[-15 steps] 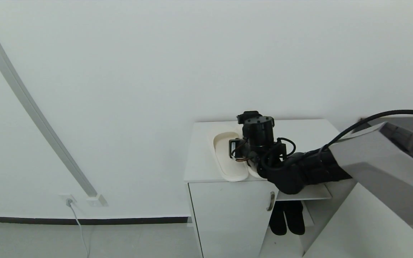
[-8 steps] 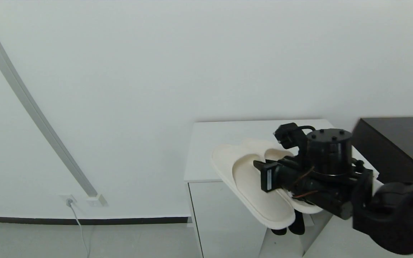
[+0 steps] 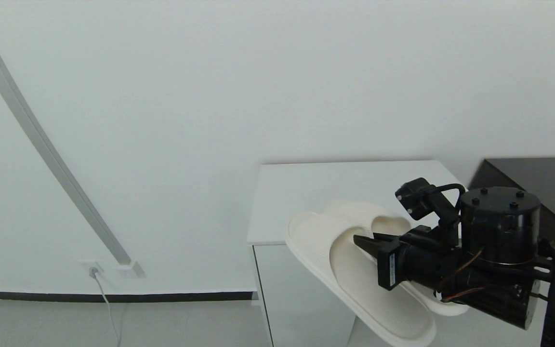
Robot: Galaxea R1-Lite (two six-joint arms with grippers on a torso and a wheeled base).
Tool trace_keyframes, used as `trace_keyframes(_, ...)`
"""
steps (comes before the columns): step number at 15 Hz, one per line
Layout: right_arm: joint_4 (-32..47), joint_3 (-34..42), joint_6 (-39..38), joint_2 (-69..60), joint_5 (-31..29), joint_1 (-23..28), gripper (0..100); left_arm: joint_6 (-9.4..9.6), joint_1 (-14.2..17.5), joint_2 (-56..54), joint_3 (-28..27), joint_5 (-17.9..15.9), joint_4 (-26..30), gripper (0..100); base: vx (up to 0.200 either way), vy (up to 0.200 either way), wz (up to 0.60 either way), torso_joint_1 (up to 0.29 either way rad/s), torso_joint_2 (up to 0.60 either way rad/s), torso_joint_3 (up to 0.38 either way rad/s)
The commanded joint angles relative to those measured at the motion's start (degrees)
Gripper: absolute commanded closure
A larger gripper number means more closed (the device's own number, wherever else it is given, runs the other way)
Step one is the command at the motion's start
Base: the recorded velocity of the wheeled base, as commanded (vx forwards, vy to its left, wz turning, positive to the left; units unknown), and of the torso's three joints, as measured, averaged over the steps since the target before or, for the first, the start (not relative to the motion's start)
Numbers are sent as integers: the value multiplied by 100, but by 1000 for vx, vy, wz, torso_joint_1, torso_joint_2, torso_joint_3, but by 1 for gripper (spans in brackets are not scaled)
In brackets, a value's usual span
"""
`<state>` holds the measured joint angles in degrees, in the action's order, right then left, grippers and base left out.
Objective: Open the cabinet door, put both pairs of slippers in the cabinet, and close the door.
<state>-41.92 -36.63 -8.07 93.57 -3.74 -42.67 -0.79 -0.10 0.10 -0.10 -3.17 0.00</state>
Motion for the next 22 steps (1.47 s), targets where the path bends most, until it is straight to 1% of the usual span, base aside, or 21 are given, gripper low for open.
trace_keyframes(1,0,7,-2,-24,5,-5,100,0,1,-1,1,1,0,100,-200,0,0,7,2,-2)
trace_keyframes(7,0,16,121,64,-4,-154,100,0,1,-1,1,1,0,100,-200,0,0,3,4,4)
trace_keyframes(21,-26,121,121,143,-4,-268,100,0,1,-1,1,1,0,100,0,0,0,0,0,0)
trace_keyframes(22,-26,165,121,126,-12,-268,100,0,1,-1,1,1,0,100,0,-200,0,2,7,2)
